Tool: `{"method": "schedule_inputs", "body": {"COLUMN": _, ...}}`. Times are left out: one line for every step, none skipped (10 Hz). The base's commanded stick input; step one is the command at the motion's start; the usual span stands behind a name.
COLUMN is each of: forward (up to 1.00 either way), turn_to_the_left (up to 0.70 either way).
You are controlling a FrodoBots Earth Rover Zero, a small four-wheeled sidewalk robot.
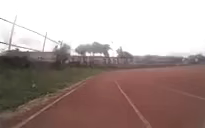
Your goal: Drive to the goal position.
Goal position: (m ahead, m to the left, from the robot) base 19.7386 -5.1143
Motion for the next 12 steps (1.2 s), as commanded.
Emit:
{"method": "schedule_inputs", "body": {"forward": 1.00, "turn_to_the_left": 0.00}}
{"method": "schedule_inputs", "body": {"forward": 1.00, "turn_to_the_left": -0.10}}
{"method": "schedule_inputs", "body": {"forward": 1.00, "turn_to_the_left": -0.22}}
{"method": "schedule_inputs", "body": {"forward": 1.00, "turn_to_the_left": -0.31}}
{"method": "schedule_inputs", "body": {"forward": 1.00, "turn_to_the_left": -0.31}}
{"method": "schedule_inputs", "body": {"forward": 1.00, "turn_to_the_left": -0.31}}
{"method": "schedule_inputs", "body": {"forward": 1.00, "turn_to_the_left": -0.31}}
{"method": "schedule_inputs", "body": {"forward": 1.00, "turn_to_the_left": -0.31}}
{"method": "schedule_inputs", "body": {"forward": 1.00, "turn_to_the_left": -0.18}}
{"method": "schedule_inputs", "body": {"forward": 1.00, "turn_to_the_left": 0.00}}
{"method": "schedule_inputs", "body": {"forward": 1.00, "turn_to_the_left": 0.00}}
{"method": "schedule_inputs", "body": {"forward": 1.00, "turn_to_the_left": 0.00}}
